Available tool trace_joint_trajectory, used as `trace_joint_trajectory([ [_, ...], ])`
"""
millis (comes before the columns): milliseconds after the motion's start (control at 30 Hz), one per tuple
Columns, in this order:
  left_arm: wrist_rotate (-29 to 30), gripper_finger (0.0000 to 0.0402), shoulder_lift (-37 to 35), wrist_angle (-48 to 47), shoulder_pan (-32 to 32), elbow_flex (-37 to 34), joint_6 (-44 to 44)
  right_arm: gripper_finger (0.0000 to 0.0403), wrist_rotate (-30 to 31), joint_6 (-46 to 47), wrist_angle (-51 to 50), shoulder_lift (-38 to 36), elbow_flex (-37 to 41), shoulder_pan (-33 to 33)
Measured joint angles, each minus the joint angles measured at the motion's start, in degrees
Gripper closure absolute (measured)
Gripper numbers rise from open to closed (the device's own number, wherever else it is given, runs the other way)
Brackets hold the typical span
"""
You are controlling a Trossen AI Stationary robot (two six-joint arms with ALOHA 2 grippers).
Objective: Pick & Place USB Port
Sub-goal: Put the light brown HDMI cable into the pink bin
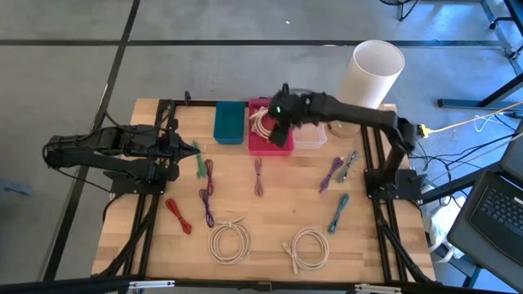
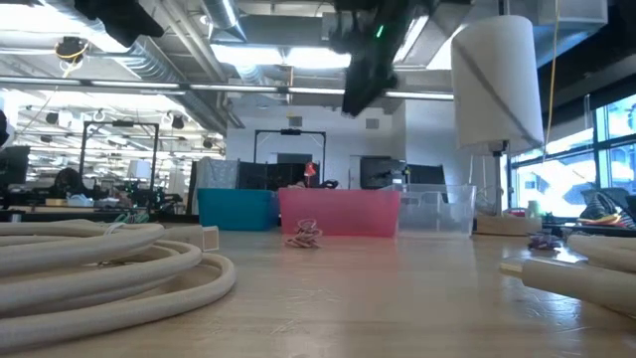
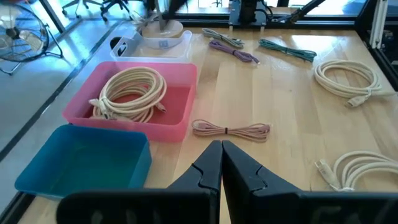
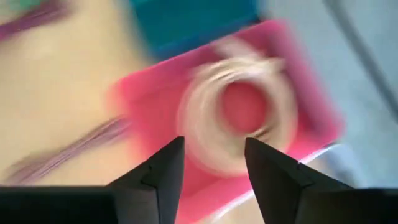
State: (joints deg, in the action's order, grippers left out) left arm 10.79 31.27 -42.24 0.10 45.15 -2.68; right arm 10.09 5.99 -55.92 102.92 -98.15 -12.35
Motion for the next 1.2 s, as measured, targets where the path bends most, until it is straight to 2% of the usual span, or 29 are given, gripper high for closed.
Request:
trace_joint_trajectory([
  [67,0.00,0.0398,0.02,-0.02,-0.01,0.00,-0.59,0.0240,-2.21,3.61,-4.14,-1.71,0.00,5.03],
  [167,0.00,0.0398,0.02,-0.02,0.00,0.00,-1.09,0.0245,-2.02,9.68,-8.56,-3.13,0.00,14.05],
  [300,-0.02,0.0397,0.02,-0.02,0.00,0.00,-1.85,0.0247,-1.83,19.24,-9.81,-3.06,0.02,25.97],
  [600,-2.40,0.0397,0.02,-0.02,0.00,0.00,-2.58,0.0247,9.42,44.90,-9.48,0.93,0.00,45.68],
  [800,-2.82,0.0398,0.02,-0.02,-0.01,0.00,-2.59,0.0247,9.80,53.92,-10.14,7.90,0.00,51.02],
  [1033,-2.80,0.0398,-0.01,-0.02,0.00,0.00,-2.44,0.0247,1.77,55.26,-13.64,15.20,0.04,51.22],
  [1200,-2.84,0.0397,0.02,-0.02,0.00,0.00,-2.53,0.0247,-0.28,55.28,-17.02,17.85,0.04,51.31],
])
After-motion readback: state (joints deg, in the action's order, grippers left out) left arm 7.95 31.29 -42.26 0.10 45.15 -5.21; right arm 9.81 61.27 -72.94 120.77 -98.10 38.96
